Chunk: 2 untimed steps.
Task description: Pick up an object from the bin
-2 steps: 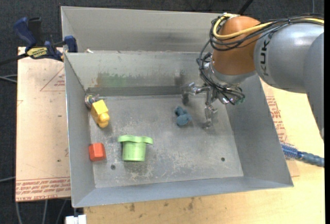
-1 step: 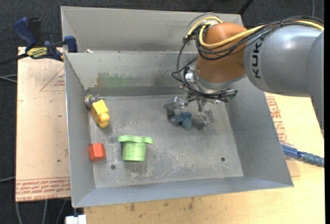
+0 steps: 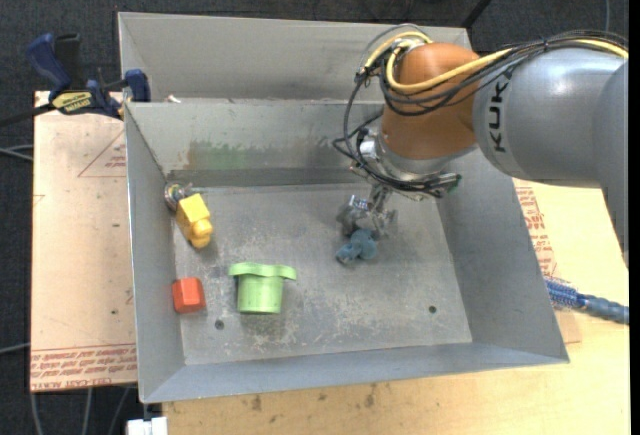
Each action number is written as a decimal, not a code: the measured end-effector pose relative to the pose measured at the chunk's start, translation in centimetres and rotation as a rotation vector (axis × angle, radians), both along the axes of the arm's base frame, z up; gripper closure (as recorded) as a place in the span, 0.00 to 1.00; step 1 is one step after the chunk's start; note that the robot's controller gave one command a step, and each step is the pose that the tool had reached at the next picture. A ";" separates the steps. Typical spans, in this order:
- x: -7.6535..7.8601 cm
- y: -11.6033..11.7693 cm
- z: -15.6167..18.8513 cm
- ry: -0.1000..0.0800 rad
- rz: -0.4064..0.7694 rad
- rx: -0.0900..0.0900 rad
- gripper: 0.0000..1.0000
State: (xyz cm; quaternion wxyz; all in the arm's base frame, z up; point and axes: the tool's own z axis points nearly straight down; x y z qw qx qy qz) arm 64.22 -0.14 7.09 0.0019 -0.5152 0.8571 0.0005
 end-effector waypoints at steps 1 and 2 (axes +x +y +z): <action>0.0 0.0 0.0 0.000 0.000 0.001 0.00; -3.1 1.9 -0.1 0.003 -0.050 0.000 0.00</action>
Offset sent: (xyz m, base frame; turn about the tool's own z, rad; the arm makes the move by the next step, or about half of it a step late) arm 0.0000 0.0000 0.0000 0.0000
